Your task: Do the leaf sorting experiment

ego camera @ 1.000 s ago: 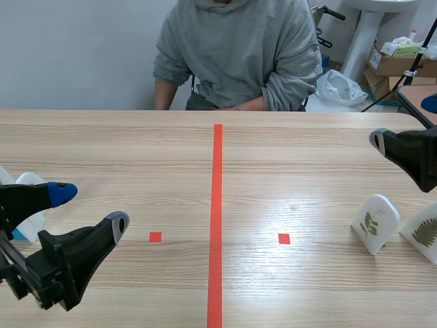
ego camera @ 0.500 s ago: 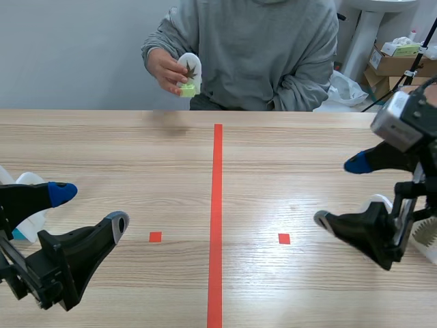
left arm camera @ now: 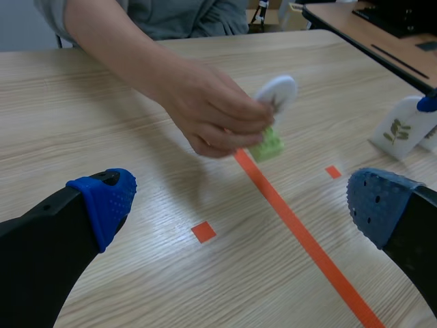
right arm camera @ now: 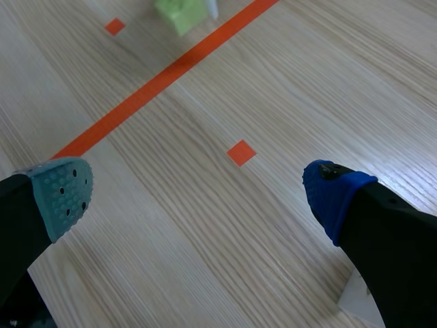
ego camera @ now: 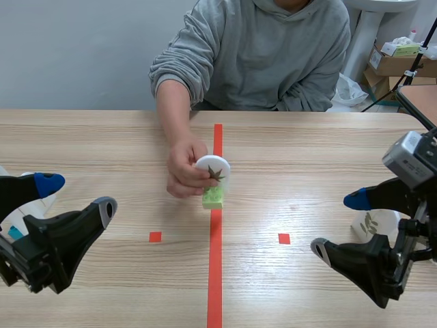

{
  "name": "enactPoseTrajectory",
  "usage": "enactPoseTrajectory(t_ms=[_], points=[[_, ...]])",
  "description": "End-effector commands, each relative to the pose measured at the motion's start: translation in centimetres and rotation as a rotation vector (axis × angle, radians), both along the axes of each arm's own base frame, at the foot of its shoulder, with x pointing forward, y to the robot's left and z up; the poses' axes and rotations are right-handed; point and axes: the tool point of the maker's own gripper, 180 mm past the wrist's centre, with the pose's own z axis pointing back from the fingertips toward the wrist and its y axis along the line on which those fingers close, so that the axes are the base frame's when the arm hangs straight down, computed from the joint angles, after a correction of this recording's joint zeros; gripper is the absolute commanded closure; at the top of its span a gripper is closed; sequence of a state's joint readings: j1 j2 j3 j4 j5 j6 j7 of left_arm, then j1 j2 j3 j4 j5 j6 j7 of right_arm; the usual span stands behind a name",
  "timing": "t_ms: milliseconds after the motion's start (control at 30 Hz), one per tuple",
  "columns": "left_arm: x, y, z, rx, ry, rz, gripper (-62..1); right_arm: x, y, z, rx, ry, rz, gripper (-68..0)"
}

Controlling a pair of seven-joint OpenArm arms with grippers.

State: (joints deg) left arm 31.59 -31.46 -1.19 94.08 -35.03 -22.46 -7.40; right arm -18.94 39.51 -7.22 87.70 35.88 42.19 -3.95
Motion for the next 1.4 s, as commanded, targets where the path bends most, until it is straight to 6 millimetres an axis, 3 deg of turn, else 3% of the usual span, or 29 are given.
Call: enactPoseTrajectory(t_ms=[0, 233, 400, 1367], points=[[0.2, -0.1, 0.8, -0.014, -0.027, 0.002, -62.3, 1.1, -0.6, 1.2, 0.029, -0.039, -0.023, -64.2], [0.2, -0.1, 0.8, -0.014, -0.025, 0.001, -62.3, 1.3, -1.9, 0.5, 0.074, -0.025, -0.085, -63.8], [0.1, -0.1, 0.7, -0.012, -0.021, 0.0, -62.3, 1.5, -1.9, 1.0, 0.094, -0.044, -0.09, -59.9], [0.1, -0.1, 0.7, -0.012, -0.02, 0.0, -62.3, 1.3, -1.9, 0.6, 0.079, -0.028, -0.088, -60.0]])
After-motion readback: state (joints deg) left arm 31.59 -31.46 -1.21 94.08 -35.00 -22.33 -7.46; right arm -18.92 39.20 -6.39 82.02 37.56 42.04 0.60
